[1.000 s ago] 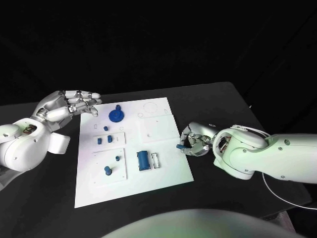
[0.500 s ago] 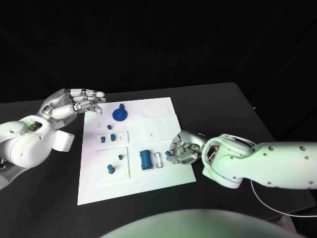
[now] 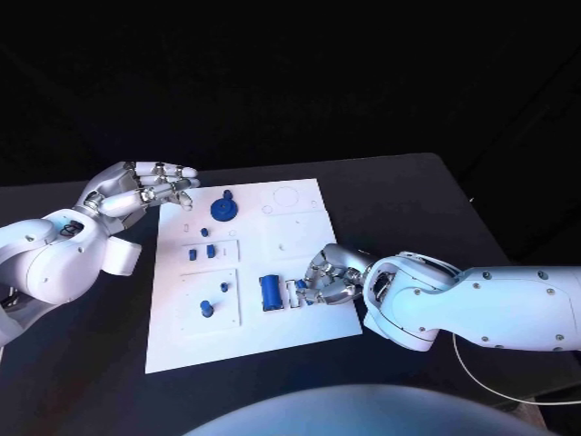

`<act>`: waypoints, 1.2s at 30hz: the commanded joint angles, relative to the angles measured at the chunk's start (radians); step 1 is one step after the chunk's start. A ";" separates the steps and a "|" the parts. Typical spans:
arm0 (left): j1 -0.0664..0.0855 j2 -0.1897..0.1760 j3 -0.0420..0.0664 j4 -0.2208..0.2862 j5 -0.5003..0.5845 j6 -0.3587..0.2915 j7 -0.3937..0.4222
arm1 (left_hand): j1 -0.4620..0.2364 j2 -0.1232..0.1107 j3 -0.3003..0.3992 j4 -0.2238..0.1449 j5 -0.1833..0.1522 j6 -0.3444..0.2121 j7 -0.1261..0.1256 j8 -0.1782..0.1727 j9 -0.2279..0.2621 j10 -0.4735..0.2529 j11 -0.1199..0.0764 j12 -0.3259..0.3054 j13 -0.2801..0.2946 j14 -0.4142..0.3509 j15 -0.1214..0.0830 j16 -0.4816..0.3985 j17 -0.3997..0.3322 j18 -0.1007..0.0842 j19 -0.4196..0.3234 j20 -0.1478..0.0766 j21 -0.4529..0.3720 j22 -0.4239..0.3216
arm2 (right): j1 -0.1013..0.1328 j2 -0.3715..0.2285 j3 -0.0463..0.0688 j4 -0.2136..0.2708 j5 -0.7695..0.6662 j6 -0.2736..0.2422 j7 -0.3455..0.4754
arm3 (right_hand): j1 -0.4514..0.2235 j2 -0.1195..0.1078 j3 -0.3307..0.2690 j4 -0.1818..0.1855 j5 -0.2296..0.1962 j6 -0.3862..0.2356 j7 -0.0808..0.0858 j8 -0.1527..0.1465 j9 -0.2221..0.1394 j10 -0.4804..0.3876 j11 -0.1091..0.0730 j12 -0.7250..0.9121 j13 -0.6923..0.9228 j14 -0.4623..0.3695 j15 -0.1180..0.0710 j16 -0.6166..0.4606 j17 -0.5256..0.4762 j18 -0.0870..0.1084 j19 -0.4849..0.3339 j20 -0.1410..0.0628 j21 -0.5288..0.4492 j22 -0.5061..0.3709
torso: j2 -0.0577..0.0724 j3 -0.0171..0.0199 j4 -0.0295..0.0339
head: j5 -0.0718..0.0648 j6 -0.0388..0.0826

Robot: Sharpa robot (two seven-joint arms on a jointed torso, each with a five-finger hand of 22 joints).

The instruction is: Assemble the parts on the task board

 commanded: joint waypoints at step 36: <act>0.000 0.000 0.001 0.002 0.000 0.026 0.000 | -0.002 0.008 0.000 -0.006 0.004 0.004 0.001 0.005 -0.001 -0.004 -0.001 0.004 0.001 0.001 0.004 -0.004 0.001 0.011 -0.007 0.001 0.004 0.001 | -0.002 0.040 0.001 -0.031 0.025 0.046 0.014 | -0.081 -0.003 -0.090 0.056 0.003 0.010 0.002 0.004 -0.004 0.006 0.001 0.006 0.010 0.071 -0.001 0.003 0.101 0.001 0.009 -0.001 -0.006 0.180 | 0.000 0.0004 -0.0013 | 0.006 -0.002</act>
